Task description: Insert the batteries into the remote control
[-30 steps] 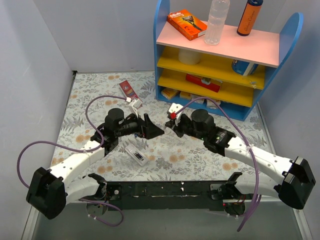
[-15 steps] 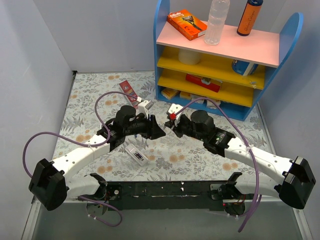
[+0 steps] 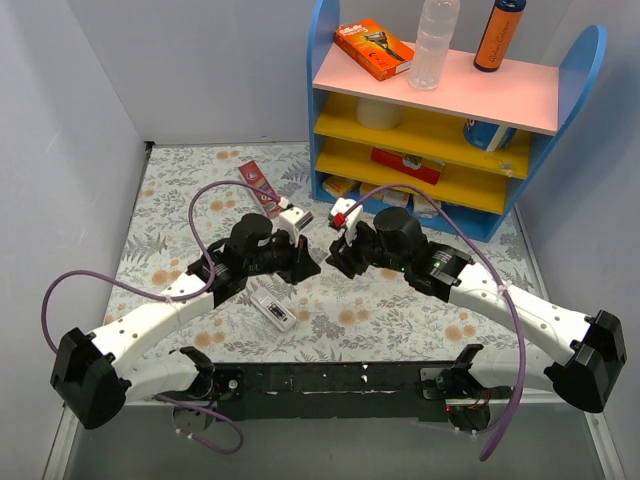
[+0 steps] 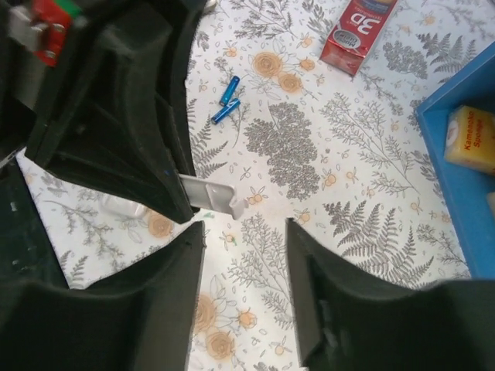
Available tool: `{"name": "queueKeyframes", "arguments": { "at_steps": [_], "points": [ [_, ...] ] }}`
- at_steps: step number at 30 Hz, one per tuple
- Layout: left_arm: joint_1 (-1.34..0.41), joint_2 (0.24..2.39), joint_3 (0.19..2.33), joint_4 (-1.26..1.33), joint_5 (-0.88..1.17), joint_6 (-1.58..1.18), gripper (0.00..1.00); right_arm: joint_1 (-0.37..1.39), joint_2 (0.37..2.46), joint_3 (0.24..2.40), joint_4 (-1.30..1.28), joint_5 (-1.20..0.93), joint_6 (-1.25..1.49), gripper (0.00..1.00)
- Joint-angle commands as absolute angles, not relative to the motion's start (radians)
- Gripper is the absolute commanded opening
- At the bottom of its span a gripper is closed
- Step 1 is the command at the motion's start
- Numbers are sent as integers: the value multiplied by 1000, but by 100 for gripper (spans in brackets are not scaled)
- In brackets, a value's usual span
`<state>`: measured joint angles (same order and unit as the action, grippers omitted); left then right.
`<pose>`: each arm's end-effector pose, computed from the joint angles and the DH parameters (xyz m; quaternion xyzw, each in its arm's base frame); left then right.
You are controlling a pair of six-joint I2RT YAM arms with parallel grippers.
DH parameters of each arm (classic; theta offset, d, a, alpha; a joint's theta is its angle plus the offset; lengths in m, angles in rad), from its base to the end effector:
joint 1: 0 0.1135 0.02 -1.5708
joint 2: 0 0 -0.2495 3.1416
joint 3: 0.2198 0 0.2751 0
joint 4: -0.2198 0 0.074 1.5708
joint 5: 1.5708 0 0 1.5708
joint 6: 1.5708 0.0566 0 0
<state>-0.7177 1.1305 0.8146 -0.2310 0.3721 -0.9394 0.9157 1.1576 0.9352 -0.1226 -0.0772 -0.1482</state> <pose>0.2092 -0.2100 0.2469 -0.0047 0.8615 -0.4638 0.2066 0.1901 0.2546 0.2972 -0.4337 0.6932 0.2445 0.5212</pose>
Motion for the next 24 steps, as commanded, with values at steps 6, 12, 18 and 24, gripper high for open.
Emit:
{"name": "queueKeyframes", "arguments": {
  "at_steps": [6, 12, 18, 24],
  "points": [
    [-730, 918, 792, -259, 356, -631, 0, 783, 1105, 1106, -339, -285, 165, 85],
    [-747, 856, 742, -226, 334, -543, 0, 696, 1133, 1141, -304, -524, 307, 83],
    [-776, 845, 742, -229, 327, -486, 0, 696, 1227, 1184, -293, -678, 359, 80],
    [-804, 842, 741, -230, 285, -453, 0, 699, 1275, 1175, -235, -764, 416, 79]
  ]
}}
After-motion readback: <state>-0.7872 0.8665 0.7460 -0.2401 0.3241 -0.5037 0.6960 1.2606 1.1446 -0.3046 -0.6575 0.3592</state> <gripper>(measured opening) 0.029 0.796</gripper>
